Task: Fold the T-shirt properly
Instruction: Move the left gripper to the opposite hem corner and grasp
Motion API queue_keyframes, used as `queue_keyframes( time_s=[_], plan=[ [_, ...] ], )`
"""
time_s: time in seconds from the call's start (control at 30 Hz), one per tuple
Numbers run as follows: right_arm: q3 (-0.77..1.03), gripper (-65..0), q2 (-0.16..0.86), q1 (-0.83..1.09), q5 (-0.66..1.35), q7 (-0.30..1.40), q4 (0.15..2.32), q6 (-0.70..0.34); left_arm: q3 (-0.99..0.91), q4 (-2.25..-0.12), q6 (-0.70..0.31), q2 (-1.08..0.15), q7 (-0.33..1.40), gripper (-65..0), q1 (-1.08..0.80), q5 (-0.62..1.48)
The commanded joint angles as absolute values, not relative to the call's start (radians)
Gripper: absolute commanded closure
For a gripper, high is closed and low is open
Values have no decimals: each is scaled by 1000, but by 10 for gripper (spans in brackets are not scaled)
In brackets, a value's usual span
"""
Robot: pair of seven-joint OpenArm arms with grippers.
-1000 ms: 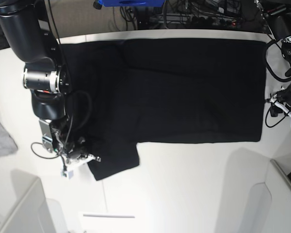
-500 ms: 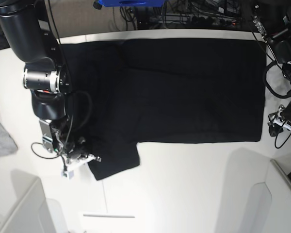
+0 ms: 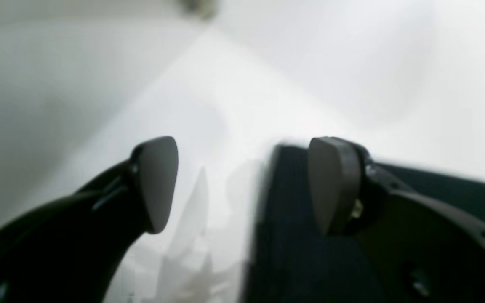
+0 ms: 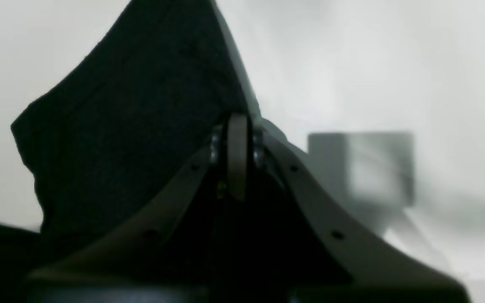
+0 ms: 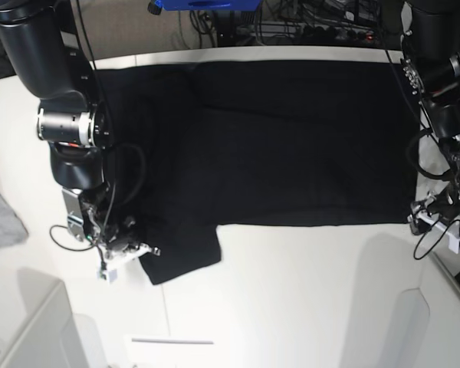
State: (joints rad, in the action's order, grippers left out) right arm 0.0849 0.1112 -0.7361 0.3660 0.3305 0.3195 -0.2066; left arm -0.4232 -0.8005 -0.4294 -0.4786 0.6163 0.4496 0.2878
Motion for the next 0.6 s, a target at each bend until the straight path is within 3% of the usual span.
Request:
queue_keyframes(
  time_s=[0.0,0.57],
  plan=[
    [82,0,114,-765,364,334,332,-203,-418,-779,-432,-503,587,-466,481,291],
    [82,0,114,-765,364,334,332,-203,-302,-544,-429,-455,472,-466,579,282]
  ],
)
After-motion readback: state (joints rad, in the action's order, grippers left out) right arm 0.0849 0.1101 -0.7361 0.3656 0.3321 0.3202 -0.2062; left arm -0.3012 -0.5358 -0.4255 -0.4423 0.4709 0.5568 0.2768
